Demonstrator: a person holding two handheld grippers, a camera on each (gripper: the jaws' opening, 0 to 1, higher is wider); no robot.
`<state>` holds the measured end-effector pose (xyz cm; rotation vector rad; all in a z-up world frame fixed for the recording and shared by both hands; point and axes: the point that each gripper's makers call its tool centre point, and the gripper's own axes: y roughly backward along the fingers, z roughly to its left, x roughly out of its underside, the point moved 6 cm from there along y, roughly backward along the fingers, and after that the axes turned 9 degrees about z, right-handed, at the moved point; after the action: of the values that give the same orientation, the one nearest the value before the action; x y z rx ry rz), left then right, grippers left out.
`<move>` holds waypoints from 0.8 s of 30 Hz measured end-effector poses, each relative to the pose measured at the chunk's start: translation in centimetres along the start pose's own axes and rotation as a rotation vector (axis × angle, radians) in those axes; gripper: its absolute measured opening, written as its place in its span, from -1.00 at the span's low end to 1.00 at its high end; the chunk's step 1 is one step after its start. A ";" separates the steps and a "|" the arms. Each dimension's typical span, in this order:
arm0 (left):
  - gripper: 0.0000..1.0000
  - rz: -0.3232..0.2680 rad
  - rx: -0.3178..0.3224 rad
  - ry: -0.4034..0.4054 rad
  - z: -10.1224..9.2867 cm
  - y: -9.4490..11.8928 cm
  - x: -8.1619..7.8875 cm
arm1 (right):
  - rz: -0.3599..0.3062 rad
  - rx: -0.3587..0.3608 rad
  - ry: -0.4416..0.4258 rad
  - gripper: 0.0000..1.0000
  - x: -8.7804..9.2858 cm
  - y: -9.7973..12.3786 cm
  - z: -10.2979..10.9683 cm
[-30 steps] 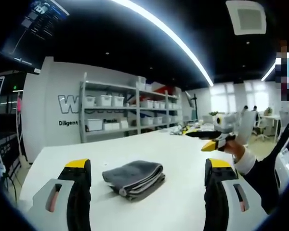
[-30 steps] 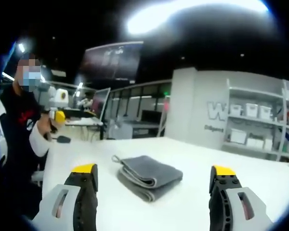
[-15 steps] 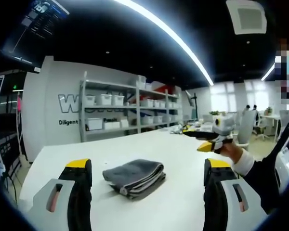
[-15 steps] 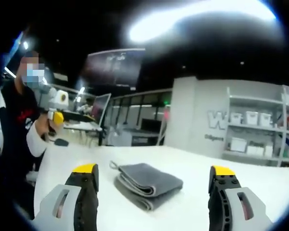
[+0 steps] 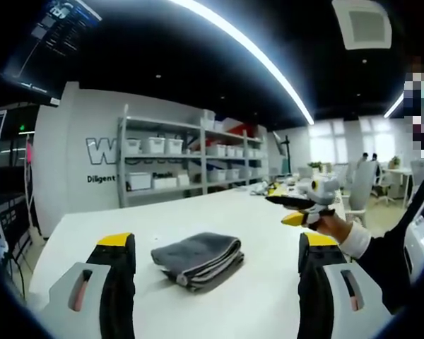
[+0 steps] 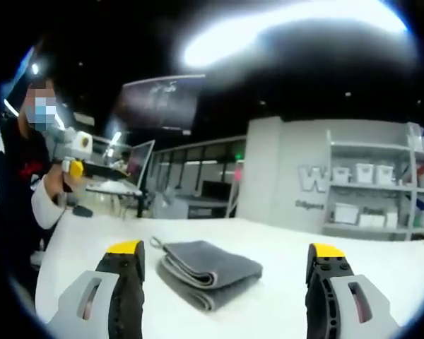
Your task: Open the folded towel by lifting each exposed corner and separating the folded layers until the towel lies flat within the target outline without major curled edges
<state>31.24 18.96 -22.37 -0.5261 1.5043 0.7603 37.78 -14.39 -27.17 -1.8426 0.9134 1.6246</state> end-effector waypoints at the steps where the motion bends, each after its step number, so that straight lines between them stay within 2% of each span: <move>1: 0.89 0.000 0.000 -0.001 -0.1 0.0 0.0 | 0.003 -0.004 0.003 0.88 0.0 0.0 0.1; 9: 0.87 -0.016 -0.008 0.005 0.2 0.3 -0.2 | 0.022 -0.020 0.005 0.91 0.4 -0.5 0.5; 15: 0.88 -0.005 -0.004 -0.001 -0.1 0.3 -0.1 | 0.032 -0.071 0.040 0.96 0.5 -1.2 1.9; 24: 0.85 -0.019 -0.016 -0.026 -0.6 0.9 -0.5 | 0.081 -0.055 0.030 0.94 1.8 -2.3 1.4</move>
<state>30.22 19.09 -21.74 -0.5395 1.4681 0.7621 38.76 -12.10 -29.31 -1.8940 0.9773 1.6908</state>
